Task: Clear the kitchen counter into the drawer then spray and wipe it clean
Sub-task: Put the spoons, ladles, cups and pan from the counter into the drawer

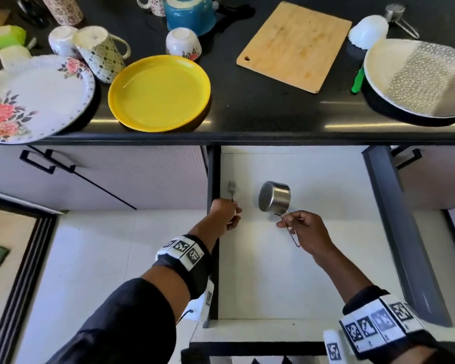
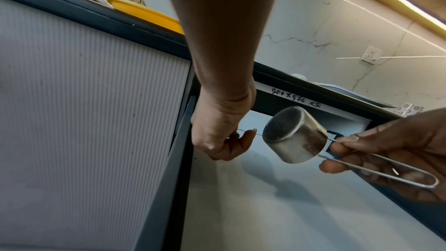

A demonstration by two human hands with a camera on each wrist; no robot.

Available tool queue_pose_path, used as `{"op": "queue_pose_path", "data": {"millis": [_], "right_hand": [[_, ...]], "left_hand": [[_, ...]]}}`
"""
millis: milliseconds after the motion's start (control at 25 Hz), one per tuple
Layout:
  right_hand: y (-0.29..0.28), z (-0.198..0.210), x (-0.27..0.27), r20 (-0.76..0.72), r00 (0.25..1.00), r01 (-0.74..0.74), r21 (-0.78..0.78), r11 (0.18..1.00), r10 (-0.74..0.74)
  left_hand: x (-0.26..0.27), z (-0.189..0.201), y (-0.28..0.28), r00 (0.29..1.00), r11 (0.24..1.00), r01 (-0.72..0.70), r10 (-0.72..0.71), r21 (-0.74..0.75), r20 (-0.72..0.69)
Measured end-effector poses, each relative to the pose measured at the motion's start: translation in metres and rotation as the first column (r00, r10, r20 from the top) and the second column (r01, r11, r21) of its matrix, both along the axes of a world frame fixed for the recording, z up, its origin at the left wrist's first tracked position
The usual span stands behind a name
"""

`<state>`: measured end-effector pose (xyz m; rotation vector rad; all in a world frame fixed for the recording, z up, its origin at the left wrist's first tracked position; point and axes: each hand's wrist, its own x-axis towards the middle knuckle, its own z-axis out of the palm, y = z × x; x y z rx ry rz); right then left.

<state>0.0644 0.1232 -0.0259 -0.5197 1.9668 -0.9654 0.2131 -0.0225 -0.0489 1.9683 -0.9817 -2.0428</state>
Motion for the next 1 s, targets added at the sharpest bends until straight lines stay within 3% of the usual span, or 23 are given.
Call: {"op": "queue_pose_path", "data": {"millis": [240, 400, 520, 640, 760, 840, 880, 1000], "right_hand": [[-0.033, -0.021, -0.019, 0.203, 0.979, -0.004, -0.04, 0.999, 0.012], [-0.047, -0.04, -0.03, 0.358, 0.933, 0.063, -0.046, 0.997, -0.042], [-0.053, -0.056, -0.039, 0.355, 0.933, 0.069, -0.037, 0.997, -0.052], [-0.064, -0.064, -0.043, 0.34, 0.94, 0.065, -0.053, 0.996, -0.044], [-0.083, -0.069, -0.043, 0.311, 0.95, 0.041, -0.04, 0.998, -0.026], [-0.096, -0.07, -0.039, 0.276, 0.961, 0.008, -0.026, 1.0, 0.0], [-0.103, -0.072, -0.037, 0.243, 0.97, -0.008, -0.008, 1.0, 0.009], [-0.12, -0.087, -0.03, 0.176, 0.983, 0.05, 0.031, 0.998, -0.055]], "left_hand": [[-0.022, -0.018, -0.035, 0.985, 0.985, -0.165, 0.167, -0.048, 0.031], [-0.038, -0.03, -0.043, 0.984, 0.984, -0.177, 0.178, -0.026, 0.02], [-0.044, -0.038, -0.048, 0.986, 0.982, -0.167, 0.168, -0.09, 0.009], [-0.047, -0.045, -0.043, 0.995, 0.989, -0.016, 0.03, -0.15, 0.094], [-0.043, -0.046, -0.036, 0.934, 0.952, 0.269, -0.221, -0.147, 0.282], [-0.04, -0.034, -0.028, 0.82, 0.852, 0.487, -0.371, -0.191, 0.436], [-0.037, -0.029, -0.024, 0.742, 0.758, 0.597, -0.396, -0.264, 0.541], [-0.023, -0.017, -0.019, 0.53, 0.363, 0.838, -0.364, -0.408, 0.766]]}}
